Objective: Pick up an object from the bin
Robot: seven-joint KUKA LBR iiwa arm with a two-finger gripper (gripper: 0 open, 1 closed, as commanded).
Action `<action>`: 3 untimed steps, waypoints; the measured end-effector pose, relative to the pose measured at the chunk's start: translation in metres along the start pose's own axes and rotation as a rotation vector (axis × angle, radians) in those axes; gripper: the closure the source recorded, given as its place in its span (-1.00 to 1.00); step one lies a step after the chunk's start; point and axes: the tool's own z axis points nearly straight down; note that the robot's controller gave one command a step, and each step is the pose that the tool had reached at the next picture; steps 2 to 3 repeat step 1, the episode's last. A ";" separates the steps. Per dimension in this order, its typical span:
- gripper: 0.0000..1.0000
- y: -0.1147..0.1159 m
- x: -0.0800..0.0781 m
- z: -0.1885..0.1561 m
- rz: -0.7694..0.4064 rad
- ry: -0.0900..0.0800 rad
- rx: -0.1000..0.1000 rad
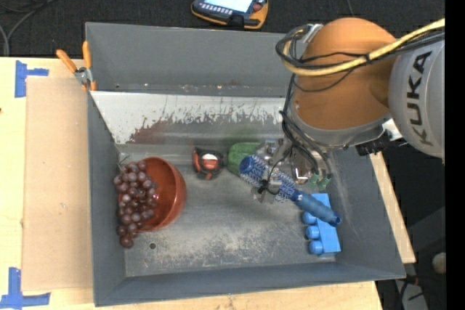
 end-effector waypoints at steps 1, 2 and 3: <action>1.00 0.001 -0.004 -0.003 0.004 -0.017 -0.004; 1.00 0.001 -0.004 -0.003 0.004 -0.017 -0.004; 1.00 0.001 -0.004 -0.003 0.004 -0.017 -0.004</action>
Offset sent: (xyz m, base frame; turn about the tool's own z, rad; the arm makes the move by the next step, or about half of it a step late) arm -0.0247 -0.0227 0.0076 -0.1066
